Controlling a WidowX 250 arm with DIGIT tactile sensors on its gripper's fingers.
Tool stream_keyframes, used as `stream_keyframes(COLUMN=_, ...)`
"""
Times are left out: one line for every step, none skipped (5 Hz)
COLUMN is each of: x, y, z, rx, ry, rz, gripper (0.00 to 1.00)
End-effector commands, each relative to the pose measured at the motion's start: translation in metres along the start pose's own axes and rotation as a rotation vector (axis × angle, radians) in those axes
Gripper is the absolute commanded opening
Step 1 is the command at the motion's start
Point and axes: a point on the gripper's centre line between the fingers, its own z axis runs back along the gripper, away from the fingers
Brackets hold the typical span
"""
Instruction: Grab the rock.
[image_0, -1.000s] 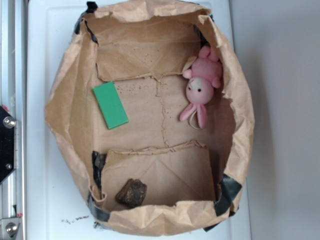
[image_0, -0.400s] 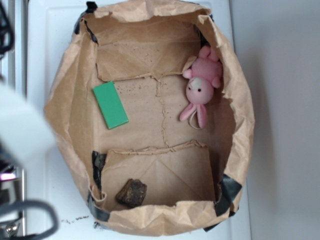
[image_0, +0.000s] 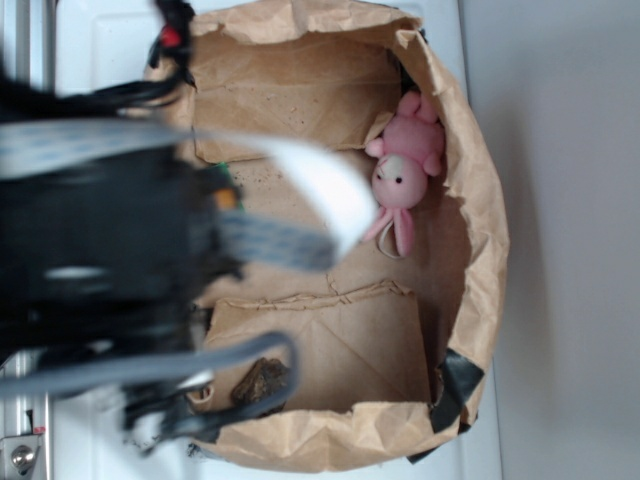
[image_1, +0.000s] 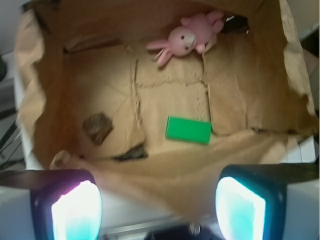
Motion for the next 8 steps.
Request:
stream_keyframes(x=0.04, y=0.012, z=-0.033, rx=0.068, ry=-0.019, rz=0.143, gripper=1.0)
stream_keyframes(x=0.034, y=0.009, z=-0.052, rx=0.085, ry=0.007, rz=0.203, gripper=1.0)
stream_keyframes(x=0.019, y=-0.003, z=-0.062, rx=0.08, ry=0.047, rz=0.206, gripper=1.0)
stream_keyframes(x=0.017, y=-0.012, z=-0.063, rx=0.069, ry=0.071, rz=0.232, gripper=1.0)
stream_keyframes(x=0.017, y=-0.012, z=-0.063, rx=0.069, ry=0.071, rz=0.232, gripper=1.0)
stream_keyframes(x=0.017, y=-0.012, z=-0.063, rx=0.069, ry=0.071, rz=0.232, gripper=1.0)
stream_keyframes(x=0.017, y=-0.012, z=-0.063, rx=0.069, ry=0.071, rz=0.232, gripper=1.0)
stream_keyframes(x=0.013, y=-0.02, z=-0.076, rx=0.021, ry=0.132, rz=0.339, gripper=1.0)
